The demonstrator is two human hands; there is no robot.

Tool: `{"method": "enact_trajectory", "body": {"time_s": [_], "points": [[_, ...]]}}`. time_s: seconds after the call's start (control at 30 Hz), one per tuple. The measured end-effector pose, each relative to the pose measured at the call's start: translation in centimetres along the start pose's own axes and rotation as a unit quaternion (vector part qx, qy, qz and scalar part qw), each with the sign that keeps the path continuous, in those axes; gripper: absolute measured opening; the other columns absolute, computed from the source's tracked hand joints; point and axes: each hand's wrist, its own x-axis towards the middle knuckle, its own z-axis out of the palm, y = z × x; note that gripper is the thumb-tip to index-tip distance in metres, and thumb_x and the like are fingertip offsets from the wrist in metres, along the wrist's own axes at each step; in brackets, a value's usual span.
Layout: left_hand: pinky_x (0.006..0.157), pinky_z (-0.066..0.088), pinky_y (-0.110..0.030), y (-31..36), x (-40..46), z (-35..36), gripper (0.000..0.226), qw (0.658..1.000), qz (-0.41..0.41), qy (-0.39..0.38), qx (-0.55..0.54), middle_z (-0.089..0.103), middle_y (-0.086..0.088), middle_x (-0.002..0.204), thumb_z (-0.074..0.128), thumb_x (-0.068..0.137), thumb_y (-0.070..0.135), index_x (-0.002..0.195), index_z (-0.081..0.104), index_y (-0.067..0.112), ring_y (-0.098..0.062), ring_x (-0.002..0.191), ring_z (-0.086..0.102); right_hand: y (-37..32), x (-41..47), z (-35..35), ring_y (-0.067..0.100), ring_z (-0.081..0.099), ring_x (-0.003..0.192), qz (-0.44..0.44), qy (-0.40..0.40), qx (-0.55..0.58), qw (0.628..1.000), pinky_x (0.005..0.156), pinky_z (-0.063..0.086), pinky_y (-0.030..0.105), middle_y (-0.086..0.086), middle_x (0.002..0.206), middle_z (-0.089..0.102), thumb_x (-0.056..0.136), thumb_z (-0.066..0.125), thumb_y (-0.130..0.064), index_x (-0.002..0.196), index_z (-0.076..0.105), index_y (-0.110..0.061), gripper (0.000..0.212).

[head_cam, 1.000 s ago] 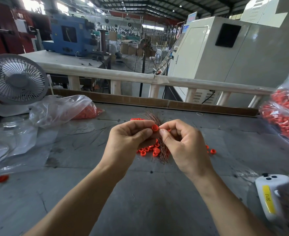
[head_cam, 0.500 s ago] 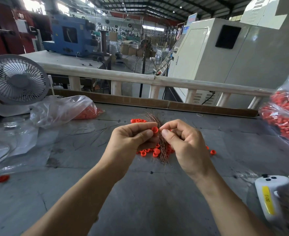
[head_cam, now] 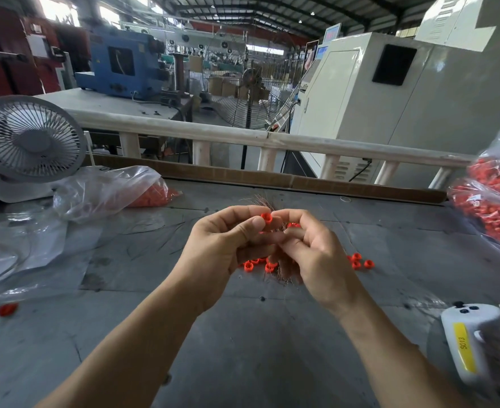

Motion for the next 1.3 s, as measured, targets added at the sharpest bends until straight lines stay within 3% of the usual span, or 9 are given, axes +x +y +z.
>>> {"method": "enact_trajectory", "body": {"time_s": [0.07, 0.13, 0.23, 0.37, 0.47, 0.7, 0.83, 1.13, 1.3], "points": [[0.073, 0.062, -0.03, 0.1, 0.0, -0.1, 0.034, 1.0, -0.006, -0.006, -0.008, 0.074, -0.026, 0.109, 0.069, 0.085, 0.014, 0.115, 0.068, -0.002, -0.03, 0.093, 0.077, -0.3, -0.1, 0.0, 0.034, 0.072, 0.074, 0.004, -0.012, 0.014, 1.0, 0.061, 0.059, 0.035, 0.009, 0.092, 0.079, 0.097, 0.056, -0.017, 0.117, 0.066, -0.026, 0.024], [0.074, 0.062, -0.029, 0.2, 0.0, -0.2, 0.035, 1.0, -0.006, -0.004, -0.015, 0.074, -0.027, 0.107, 0.069, 0.084, 0.014, 0.114, 0.067, -0.003, -0.03, 0.094, 0.077, -0.4, -0.1, -0.1, 0.025, 0.075, 0.081, 0.004, -0.007, 0.002, 1.0, 0.062, 0.056, 0.026, 0.005, 0.094, 0.079, 0.096, 0.057, -0.02, 0.111, 0.069, -0.029, 0.021], [0.073, 0.062, -0.028, 0.4, 0.1, -0.4, 0.032, 1.0, 0.002, 0.016, -0.021, 0.074, -0.027, 0.105, 0.07, 0.083, 0.014, 0.11, 0.068, -0.003, -0.033, 0.096, 0.076, 0.5, 0.6, -1.4, 0.011, 0.074, 0.085, 0.005, 0.129, -0.107, 0.986, 0.068, 0.055, 0.028, -0.008, 0.091, 0.078, 0.09, 0.06, -0.03, 0.1, 0.071, -0.031, 0.015], [0.073, 0.063, -0.029, 0.5, 0.3, -0.8, 0.032, 0.999, 0.001, 0.049, -0.024, 0.074, -0.027, 0.104, 0.071, 0.08, 0.013, 0.108, 0.068, -0.003, -0.033, 0.096, 0.076, 2.6, 1.3, -4.9, 0.021, 0.07, 0.081, 0.088, 0.276, -0.323, 0.901, 0.076, 0.058, 0.039, -0.008, 0.077, 0.073, 0.091, 0.067, -0.026, 0.08, 0.07, -0.027, 0.011], [0.074, 0.063, -0.029, 0.5, 0.3, -0.9, 0.031, 0.998, -0.001, 0.059, -0.018, 0.074, -0.027, 0.104, 0.071, 0.08, 0.012, 0.108, 0.069, -0.003, -0.033, 0.095, 0.076, 4.1, 1.2, -6.5, 0.025, 0.069, 0.084, 0.169, 0.228, -0.407, 0.868, 0.075, 0.056, 0.036, -0.008, 0.079, 0.073, 0.089, 0.068, -0.027, 0.07, 0.067, -0.03, 0.02], [0.073, 0.063, -0.029, 0.5, 0.3, -0.9, 0.035, 0.998, 0.0, 0.058, -0.013, 0.075, -0.026, 0.104, 0.072, 0.079, 0.014, 0.109, 0.068, -0.003, -0.033, 0.096, 0.076, 4.9, 1.6, -5.2, 0.01, 0.065, 0.082, 0.141, 0.091, -0.422, 0.891, 0.074, 0.051, 0.029, -0.018, 0.084, 0.068, 0.086, 0.08, -0.028, 0.086, 0.072, -0.04, 0.014], [0.073, 0.063, -0.029, 0.5, 0.3, -1.0, 0.036, 0.998, 0.001, 0.059, -0.01, 0.075, -0.026, 0.104, 0.073, 0.079, 0.014, 0.11, 0.069, -0.003, -0.033, 0.096, 0.076, 5.3, 1.8, -4.7, 0.015, 0.065, 0.084, 0.13, 0.101, -0.434, 0.886, 0.079, 0.054, 0.033, -0.012, 0.084, 0.068, 0.085, 0.081, -0.022, 0.091, 0.074, -0.033, 0.014], [0.073, 0.062, -0.029, 0.4, 0.4, -1.0, 0.034, 0.998, 0.004, 0.063, -0.003, 0.075, -0.025, 0.104, 0.073, 0.08, 0.014, 0.11, 0.069, -0.003, -0.034, 0.097, 0.076, 5.5, 2.2, -4.3, 0.016, 0.061, 0.075, 0.107, 0.141, -0.469, 0.865, 0.064, 0.043, 0.028, -0.01, 0.076, 0.068, 0.09, 0.074, -0.029, 0.077, 0.069, -0.028, 0.014], [0.073, 0.062, -0.029, 0.4, 0.3, -0.9, 0.032, 0.998, 0.004, 0.06, 0.003, 0.075, -0.024, 0.103, 0.072, 0.081, 0.013, 0.109, 0.069, -0.002, -0.033, 0.096, 0.076, 5.4, 2.2, -4.4, 0.02, 0.065, 0.084, 0.131, 0.127, -0.469, 0.864, 0.074, 0.053, 0.031, -0.006, 0.085, 0.071, 0.09, 0.075, -0.026, 0.079, 0.066, -0.028, 0.015]]}}
